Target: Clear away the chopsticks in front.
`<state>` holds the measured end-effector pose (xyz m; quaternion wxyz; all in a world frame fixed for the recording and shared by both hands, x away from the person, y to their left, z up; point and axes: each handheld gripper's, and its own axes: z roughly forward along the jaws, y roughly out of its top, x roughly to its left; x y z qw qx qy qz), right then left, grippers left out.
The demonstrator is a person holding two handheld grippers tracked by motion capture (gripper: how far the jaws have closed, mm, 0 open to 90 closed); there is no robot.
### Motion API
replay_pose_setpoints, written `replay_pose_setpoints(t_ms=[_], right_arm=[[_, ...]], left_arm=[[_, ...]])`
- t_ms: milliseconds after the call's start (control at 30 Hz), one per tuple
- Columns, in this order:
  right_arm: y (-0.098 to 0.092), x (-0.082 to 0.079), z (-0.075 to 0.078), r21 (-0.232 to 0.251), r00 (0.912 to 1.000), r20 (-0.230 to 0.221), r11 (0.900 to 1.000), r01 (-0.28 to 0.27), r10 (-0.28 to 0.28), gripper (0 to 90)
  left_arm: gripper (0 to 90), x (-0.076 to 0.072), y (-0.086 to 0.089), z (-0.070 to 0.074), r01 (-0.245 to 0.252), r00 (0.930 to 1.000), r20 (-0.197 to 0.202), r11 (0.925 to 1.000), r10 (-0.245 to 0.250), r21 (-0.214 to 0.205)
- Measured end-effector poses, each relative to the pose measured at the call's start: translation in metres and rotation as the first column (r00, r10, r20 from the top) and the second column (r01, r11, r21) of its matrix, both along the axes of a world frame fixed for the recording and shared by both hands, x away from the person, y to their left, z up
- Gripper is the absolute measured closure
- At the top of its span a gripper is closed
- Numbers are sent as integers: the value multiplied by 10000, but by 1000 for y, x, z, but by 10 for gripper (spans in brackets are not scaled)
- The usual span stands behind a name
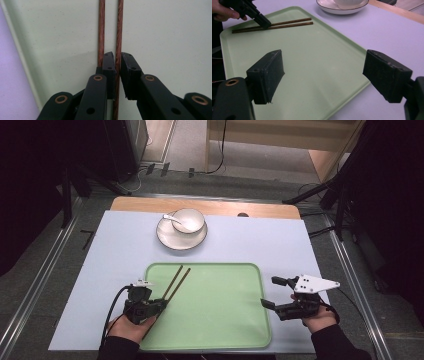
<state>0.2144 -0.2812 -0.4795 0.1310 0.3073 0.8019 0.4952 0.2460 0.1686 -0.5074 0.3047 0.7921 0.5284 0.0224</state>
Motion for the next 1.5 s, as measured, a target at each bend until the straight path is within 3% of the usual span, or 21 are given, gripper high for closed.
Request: replay_pose_setpoints(t_ms=[133,200,300,500,567,667,767,867,1033,1200,1500], right_arm=[[0,0,0,0,10000,-3,10000,6,-6,171],[0,0,0,52,10000,-5,10000,-8,8,171],[0,0,0,70,10000,-13,10000,-13,13,172],[0,0,0,107,10000,-36,9999,-24,25,171],[0,0,0,71,10000,-43,10000,-28,29,171],[-1,-1,0,96,10000,-63,10000,-5,6,171],[-1,-1,0,127,10000,-60,9999,-3,4,171],[-1,-1,0,146,10000,-87,9999,23,-22,172],[-2,-1,0,164,10000,-90,9999,36,-35,172],[-4,-2,0,247,9999,-113,9996,108,-105,171],[-7,-4,-1,328,9998,-98,9993,187,-184,172]], left_arm=[[808,2,2,0,8,9998,-216,9998,-13,-221],[741,4,2,1,130,9991,-397,9988,-149,-470],[667,5,2,5,378,9983,-416,9958,-414,-839],[562,10,6,14,767,9963,-301,9902,-807,-1170],[522,12,9,18,973,9951,-93,9895,-989,-1068],[466,16,16,25,1457,9887,505,9841,-1412,-1016],[405,20,23,27,1764,9825,799,9787,-1685,-1049],[375,24,30,29,2123,9729,1116,9735,-2024,-847],[343,31,47,36,2498,9562,1797,9642,-2310,-895],[314,32,68,40,2481,9544,1923,9649,-2282,-865],[293,26,96,46,2582,9307,2816,9646,-2335,-536]])
